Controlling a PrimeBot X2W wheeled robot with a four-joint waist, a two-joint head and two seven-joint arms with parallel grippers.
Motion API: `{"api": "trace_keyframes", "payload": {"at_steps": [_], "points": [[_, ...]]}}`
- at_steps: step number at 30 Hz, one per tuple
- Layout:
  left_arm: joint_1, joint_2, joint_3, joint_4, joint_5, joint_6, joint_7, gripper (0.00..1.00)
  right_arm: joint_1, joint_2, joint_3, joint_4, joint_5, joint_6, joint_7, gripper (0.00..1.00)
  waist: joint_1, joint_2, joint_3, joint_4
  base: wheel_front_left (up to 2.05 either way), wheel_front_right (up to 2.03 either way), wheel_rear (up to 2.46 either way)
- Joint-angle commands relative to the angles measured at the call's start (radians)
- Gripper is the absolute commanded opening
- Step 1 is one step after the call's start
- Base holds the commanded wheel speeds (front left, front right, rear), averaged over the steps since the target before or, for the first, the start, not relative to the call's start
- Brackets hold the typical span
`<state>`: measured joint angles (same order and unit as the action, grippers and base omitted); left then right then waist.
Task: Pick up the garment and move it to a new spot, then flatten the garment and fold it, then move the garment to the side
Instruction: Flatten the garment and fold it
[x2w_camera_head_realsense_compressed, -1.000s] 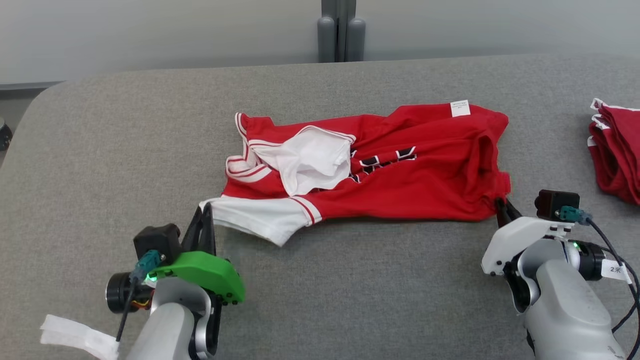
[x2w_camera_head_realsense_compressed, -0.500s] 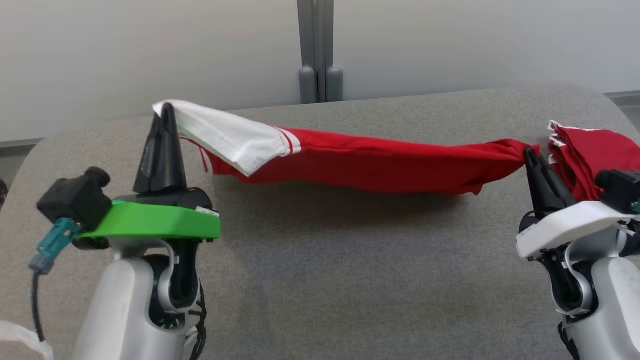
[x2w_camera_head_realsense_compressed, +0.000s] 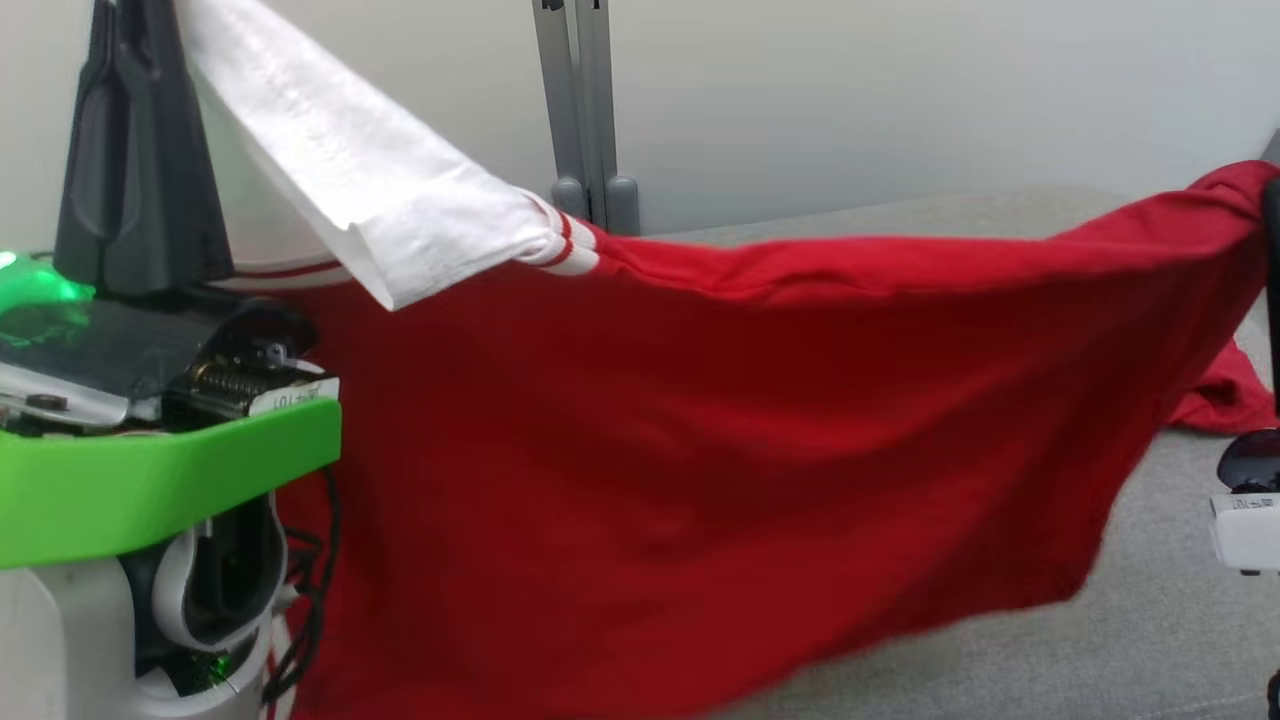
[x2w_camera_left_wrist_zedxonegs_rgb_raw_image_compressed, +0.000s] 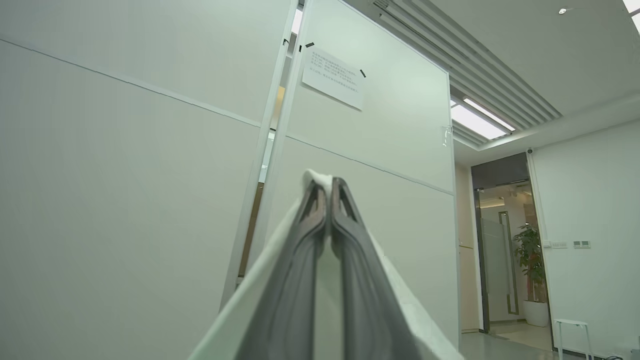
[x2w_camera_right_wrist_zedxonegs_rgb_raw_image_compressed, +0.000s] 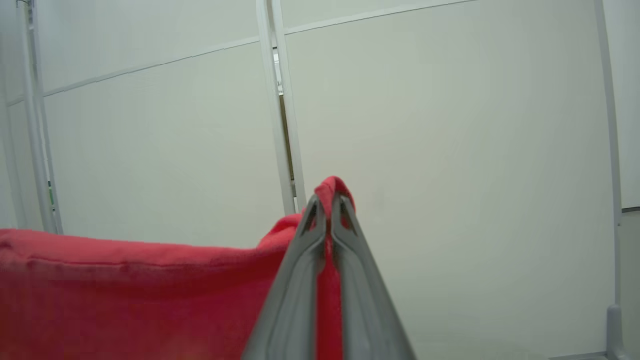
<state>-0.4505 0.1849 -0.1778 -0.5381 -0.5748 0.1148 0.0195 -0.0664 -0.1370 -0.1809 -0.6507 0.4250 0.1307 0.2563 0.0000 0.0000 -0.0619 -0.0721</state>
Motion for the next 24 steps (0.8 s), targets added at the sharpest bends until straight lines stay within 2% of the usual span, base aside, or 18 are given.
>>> {"api": "trace_keyframes", "payload": {"at_steps": [1, 5, 10, 12, 13, 15, 19, 24], "points": [[-0.030, 0.016, -0.002, -0.005, 0.010, 0.004, 0.020, 0.00, 0.010, 0.008, -0.004, -0.025, -0.007, 0.000, 0.017, 0.00, 0.0000, 0.0000, 0.009, -0.005, 0.00, 0.00, 0.00], [-0.087, 0.029, -0.020, 0.046, 0.009, 0.000, 0.071, 0.00, -0.006, 0.028, -0.005, -0.018, 0.002, 0.000, 0.048, 0.00, 0.0000, 0.0000, 0.049, -0.007, 0.00, 0.00, 0.00], [-0.196, 0.036, -0.032, 0.181, 0.020, -0.015, 0.094, 0.00, -0.104, 0.031, 0.041, 0.127, 0.041, 0.000, 0.058, 0.00, 0.0000, 0.0000, 0.172, -0.009, 0.00, 0.00, 0.00], [-0.271, 0.045, -0.036, 0.260, 0.035, -0.033, 0.091, 0.00, -0.206, 0.009, 0.067, 0.213, 0.038, 0.000, 0.044, 0.00, 0.0000, 0.0000, 0.227, -0.012, 0.00, 0.00, 0.00], [-0.365, 0.052, -0.034, 0.350, 0.061, -0.047, 0.079, 0.00, -0.334, -0.008, 0.095, 0.306, 0.030, 0.000, 0.023, 0.00, 0.0000, 0.0000, 0.274, -0.016, 0.00, 0.00, 0.00], [-0.478, 0.068, -0.035, 0.446, 0.103, -0.057, 0.054, 0.00, -0.482, -0.021, 0.102, 0.410, 0.012, 0.000, -0.005, 0.00, 0.0000, 0.0000, 0.315, -0.017, 0.00, 0.00, 0.00], [-0.736, 0.065, -0.032, 0.635, 0.176, -0.059, -0.024, 0.00, -0.814, -0.050, 0.120, 0.651, -0.081, 0.000, -0.095, 0.00, 0.0000, 0.0000, 0.409, -0.011, 0.00, 0.00, 0.00], [-0.935, 0.056, -0.043, 0.837, 0.237, -0.063, -0.129, 0.00, -1.079, -0.038, 0.145, 0.927, -0.189, 0.000, -0.220, 0.00, 0.0000, 0.0000, 0.507, 0.009, 0.00, 0.00, 0.00]]}}
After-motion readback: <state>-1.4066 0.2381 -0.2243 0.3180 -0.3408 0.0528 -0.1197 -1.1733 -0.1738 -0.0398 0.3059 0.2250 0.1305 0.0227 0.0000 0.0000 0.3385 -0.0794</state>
